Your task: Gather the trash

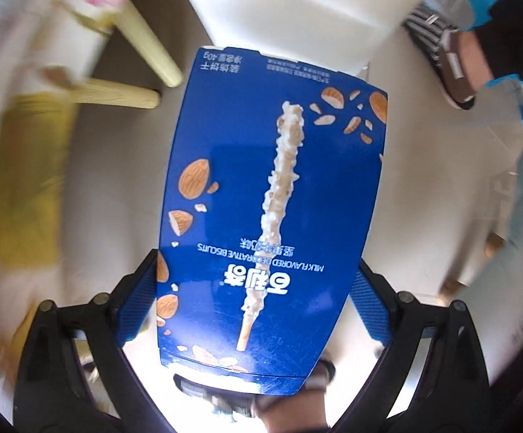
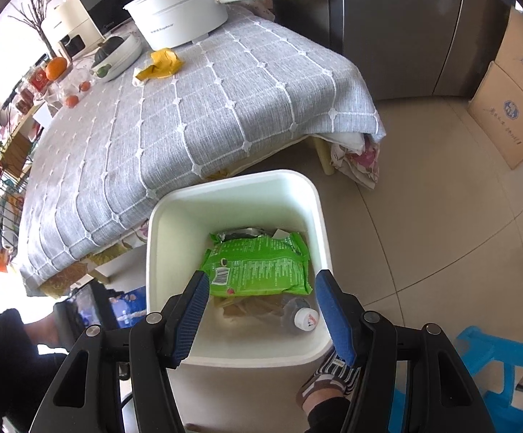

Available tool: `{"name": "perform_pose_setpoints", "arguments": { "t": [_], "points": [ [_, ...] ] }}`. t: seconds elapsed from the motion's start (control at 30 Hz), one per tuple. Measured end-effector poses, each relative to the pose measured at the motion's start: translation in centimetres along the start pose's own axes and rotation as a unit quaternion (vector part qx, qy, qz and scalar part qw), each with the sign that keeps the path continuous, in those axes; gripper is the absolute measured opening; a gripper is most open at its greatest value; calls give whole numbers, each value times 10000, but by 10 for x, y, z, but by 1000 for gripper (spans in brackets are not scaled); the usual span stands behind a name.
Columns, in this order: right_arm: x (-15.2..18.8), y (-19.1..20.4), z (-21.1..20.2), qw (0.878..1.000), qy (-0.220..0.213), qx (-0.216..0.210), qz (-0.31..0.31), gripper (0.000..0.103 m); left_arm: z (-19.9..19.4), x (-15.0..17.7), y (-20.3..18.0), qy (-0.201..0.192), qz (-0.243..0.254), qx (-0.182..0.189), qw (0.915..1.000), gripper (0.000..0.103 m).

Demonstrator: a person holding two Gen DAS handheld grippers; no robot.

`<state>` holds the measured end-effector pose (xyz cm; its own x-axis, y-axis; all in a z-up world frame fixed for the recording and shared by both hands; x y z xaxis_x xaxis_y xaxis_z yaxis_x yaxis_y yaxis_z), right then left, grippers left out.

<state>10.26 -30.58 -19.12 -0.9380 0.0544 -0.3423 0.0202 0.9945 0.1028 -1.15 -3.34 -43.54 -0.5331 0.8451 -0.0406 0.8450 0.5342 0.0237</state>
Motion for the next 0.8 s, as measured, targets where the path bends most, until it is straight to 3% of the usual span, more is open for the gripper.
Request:
{"name": "perform_pose_setpoints", "arguments": {
  "t": [0.17,0.3,0.57,0.8],
  "points": [
    [-3,-3,-12,9994,-274,213,-52,63,-76,-7,-3,-416,-213,-196,9987,96],
    [-2,-17,-15,9989,-332,318,79,63,-131,-49,-11,-875,-289,-232,9955,96],
    [-8,-56,-29,9958,-544,283,685,63,-148,-162,-6,-1435,-567,188,9878,96],
    [-16,-81,-43,9910,-766,354,1035,63,-165,-218,9,-1635,-1110,511,9789,96]
  ]
}}
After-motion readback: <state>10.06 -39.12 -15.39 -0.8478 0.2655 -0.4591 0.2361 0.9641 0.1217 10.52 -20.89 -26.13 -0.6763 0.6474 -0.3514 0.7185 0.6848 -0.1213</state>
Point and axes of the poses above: each gripper's, at about its wrist camera, not at the fingertips, and z roughly the way its jaws point, y to its left, x to its underside, the point moved 10 cm from there along z, roughly the way its jaws point, and after that the axes turned 4 degrees about x, right-handed, at the moved point
